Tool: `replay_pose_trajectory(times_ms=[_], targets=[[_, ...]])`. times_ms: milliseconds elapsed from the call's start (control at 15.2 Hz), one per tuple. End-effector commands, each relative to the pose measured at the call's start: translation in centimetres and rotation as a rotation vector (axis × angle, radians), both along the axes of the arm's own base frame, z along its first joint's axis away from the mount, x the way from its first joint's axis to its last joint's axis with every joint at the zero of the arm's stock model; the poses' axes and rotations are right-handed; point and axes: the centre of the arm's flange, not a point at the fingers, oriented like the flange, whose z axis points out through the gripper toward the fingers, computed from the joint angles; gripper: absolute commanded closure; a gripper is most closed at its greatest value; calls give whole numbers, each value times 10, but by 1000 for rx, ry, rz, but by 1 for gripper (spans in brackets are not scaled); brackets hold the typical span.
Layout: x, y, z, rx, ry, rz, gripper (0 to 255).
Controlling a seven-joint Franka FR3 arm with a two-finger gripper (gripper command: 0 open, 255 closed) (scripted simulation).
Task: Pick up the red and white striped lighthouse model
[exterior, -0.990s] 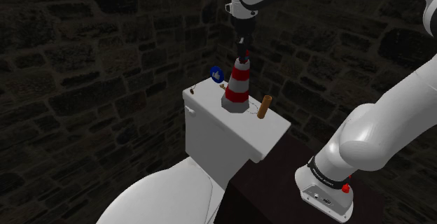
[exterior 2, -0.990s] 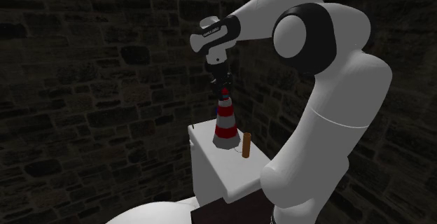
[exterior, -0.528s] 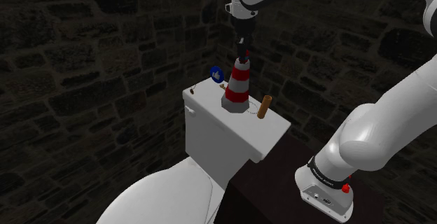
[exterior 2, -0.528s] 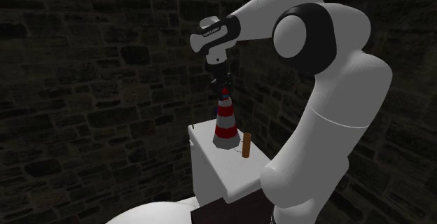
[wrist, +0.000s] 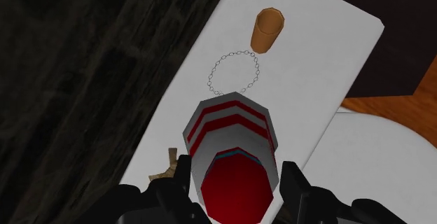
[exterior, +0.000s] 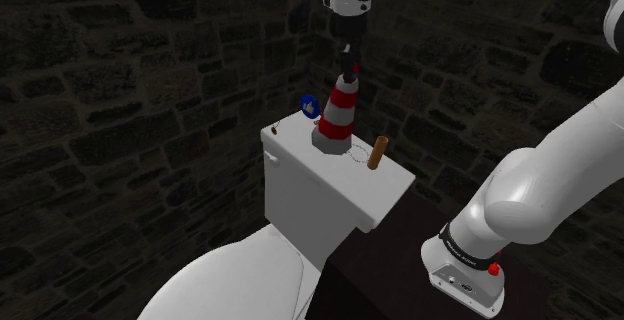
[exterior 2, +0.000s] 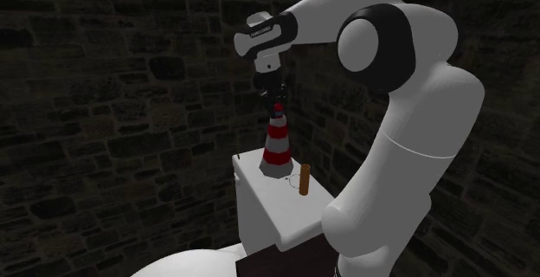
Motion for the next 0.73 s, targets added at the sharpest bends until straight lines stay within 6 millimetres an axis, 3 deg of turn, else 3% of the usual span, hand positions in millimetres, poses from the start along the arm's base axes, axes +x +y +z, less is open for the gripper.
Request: replay_pose_trajectory(times_ms=[0,528,660], targets=[[-1,0,12,0,-2,0,255],[-1,0,54,0,-2,0,255],[-1,0,55,0,-2,0,255]])
